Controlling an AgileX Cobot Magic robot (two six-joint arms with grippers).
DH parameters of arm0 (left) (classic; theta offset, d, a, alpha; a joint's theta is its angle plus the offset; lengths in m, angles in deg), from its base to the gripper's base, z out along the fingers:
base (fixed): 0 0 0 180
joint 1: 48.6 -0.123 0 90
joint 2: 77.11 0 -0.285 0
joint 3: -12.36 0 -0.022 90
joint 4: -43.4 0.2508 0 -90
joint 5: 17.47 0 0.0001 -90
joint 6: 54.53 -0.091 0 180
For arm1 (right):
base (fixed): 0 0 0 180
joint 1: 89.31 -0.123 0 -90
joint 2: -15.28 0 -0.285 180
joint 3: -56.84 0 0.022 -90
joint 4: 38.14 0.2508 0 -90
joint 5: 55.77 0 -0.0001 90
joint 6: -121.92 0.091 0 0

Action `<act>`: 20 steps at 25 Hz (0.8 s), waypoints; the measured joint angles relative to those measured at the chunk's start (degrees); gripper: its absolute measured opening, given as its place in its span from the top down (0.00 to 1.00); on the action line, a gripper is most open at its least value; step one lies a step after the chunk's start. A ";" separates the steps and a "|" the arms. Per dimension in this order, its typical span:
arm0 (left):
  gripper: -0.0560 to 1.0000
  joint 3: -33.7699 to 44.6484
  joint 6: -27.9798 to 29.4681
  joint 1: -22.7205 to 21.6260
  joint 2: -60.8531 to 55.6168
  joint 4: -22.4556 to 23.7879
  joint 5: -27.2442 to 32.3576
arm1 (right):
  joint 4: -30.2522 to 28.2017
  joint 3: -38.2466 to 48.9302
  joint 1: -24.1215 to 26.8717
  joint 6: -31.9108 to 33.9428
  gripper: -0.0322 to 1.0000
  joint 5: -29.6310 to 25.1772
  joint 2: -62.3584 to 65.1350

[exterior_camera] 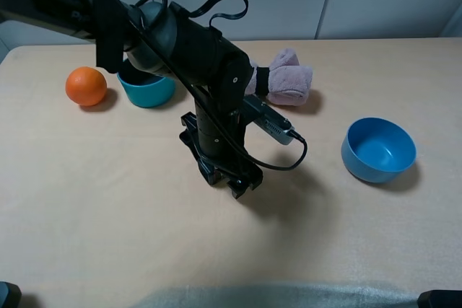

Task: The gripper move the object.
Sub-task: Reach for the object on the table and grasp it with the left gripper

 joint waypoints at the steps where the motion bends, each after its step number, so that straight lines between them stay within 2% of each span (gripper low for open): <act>1: 0.02 0.00 0.09 0.00 0.00 0.00 0.00 | 0.00 0.00 0.00 0.00 0.34 0.00 0.00; 7: 0.03 0.00 0.09 -0.05 0.00 0.00 0.00 | 0.00 0.00 0.00 0.00 0.34 0.00 0.00; 15: 0.14 0.00 0.09 -0.32 0.00 0.00 0.00 | 0.00 0.00 0.00 0.00 0.34 0.00 0.00; 20: 0.16 0.00 0.12 -0.32 0.00 0.00 0.00 | 0.00 0.00 0.00 0.00 0.34 0.00 0.00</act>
